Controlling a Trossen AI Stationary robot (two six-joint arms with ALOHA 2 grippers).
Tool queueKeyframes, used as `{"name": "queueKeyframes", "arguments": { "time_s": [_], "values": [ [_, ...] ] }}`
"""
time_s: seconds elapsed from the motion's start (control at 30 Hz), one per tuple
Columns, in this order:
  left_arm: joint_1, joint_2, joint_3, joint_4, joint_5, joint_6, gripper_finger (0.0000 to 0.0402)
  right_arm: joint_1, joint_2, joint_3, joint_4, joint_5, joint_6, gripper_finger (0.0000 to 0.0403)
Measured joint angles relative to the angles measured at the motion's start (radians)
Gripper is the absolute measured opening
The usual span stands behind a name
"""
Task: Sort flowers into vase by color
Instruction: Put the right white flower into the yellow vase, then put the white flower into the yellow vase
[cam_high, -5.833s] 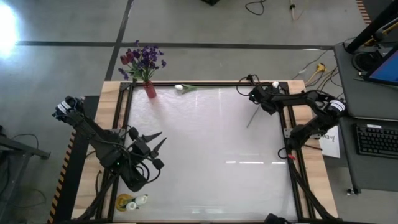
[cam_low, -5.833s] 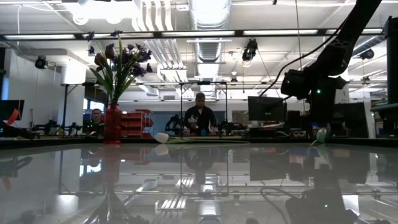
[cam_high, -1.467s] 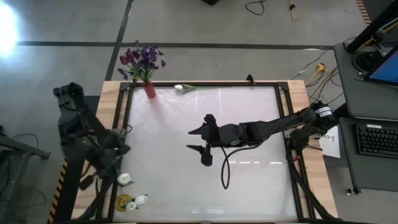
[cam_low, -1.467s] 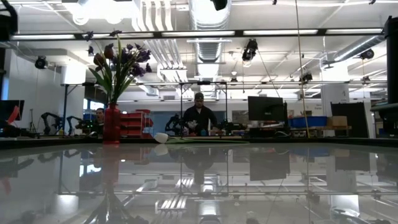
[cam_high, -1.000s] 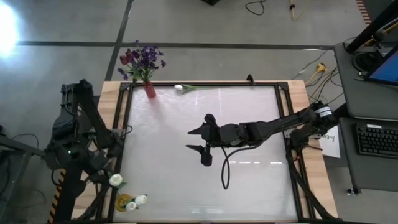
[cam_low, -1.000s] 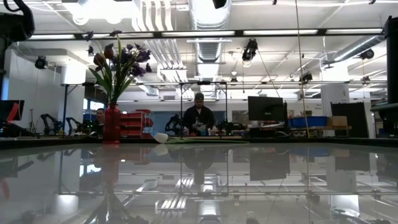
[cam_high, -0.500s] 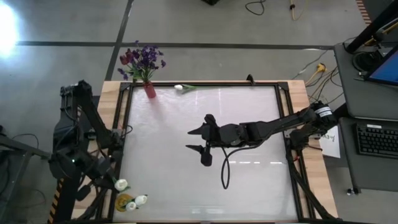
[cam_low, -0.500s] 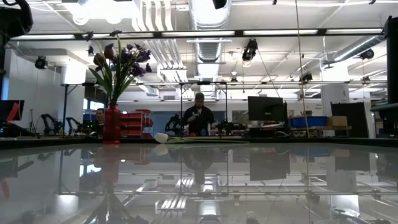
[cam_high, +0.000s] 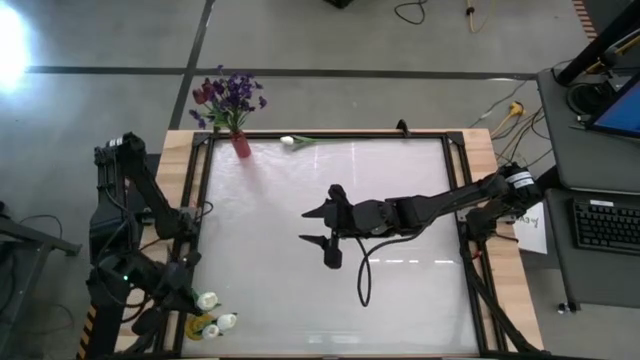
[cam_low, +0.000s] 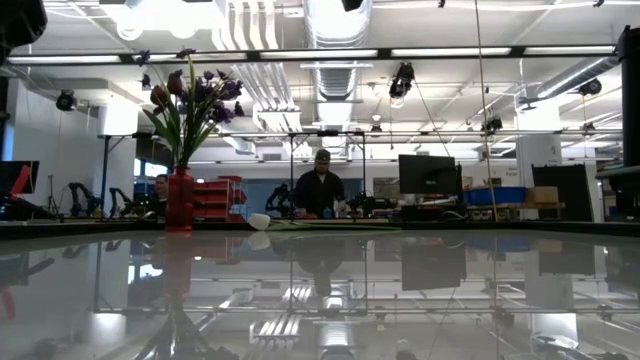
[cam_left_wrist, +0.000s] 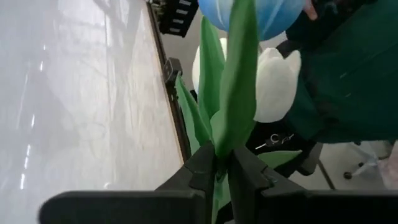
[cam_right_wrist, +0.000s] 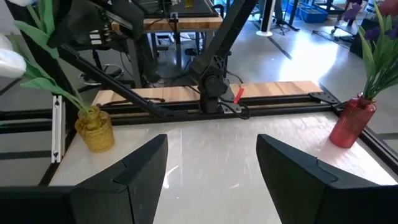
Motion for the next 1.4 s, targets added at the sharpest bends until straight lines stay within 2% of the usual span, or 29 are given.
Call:
{"name": "queueKeyframes", "arguments": {
  "time_s": [0.2,0.33,0.53,0.7,0.8,0.9,1.0,1.1,1.17,1.27,1.4],
  "values": [
    [0.000,0.011,0.000,-0.074,0.003,-0.143,0.0068,-0.006,0.000,0.000,-0.021,-0.002,-0.001,0.0238],
    [0.000,0.017,0.000,-0.169,0.071,-0.290,0.0111,-0.032,0.001,-0.001,-0.073,0.005,-0.003,0.0238],
    [0.000,0.005,-0.001,-0.220,0.160,-0.453,0.0163,-0.109,0.036,-0.005,-0.097,0.018,-0.002,0.0238],
    [0.000,-0.002,-0.001,-0.294,0.289,-0.621,0.0183,-0.221,0.069,-0.007,-0.178,0.017,0.061,0.0238],
    [0.000,-0.005,-0.001,-0.367,0.301,-0.670,0.0184,-0.304,0.094,-0.012,-0.243,0.012,0.073,0.0237],
    [0.001,-0.005,-0.001,-0.446,0.209,-0.675,0.0184,-0.400,0.106,-0.015,-0.328,0.008,0.102,0.0237],
    [0.002,0.001,-0.001,-0.523,-0.031,-0.674,0.0184,-0.507,0.140,-0.013,-0.391,-0.013,0.175,0.0237],
    [0.002,0.025,-0.001,-0.545,-0.301,-0.662,0.0184,-0.606,0.189,-0.016,-0.428,-0.088,0.197,0.0237],
    [0.010,0.048,-0.002,-0.544,-0.414,-0.640,0.0184,-0.657,0.226,-0.017,-0.444,-0.133,0.191,0.0237],
    [0.027,0.089,-0.012,-0.551,-0.496,-0.615,0.0181,-0.723,0.297,-0.016,-0.390,-0.201,0.148,0.0237],
    [0.074,0.116,-0.034,-0.579,-0.527,-0.619,0.0171,-0.765,0.404,0.060,-0.368,-0.343,0.044,0.0237]
  ]
}}
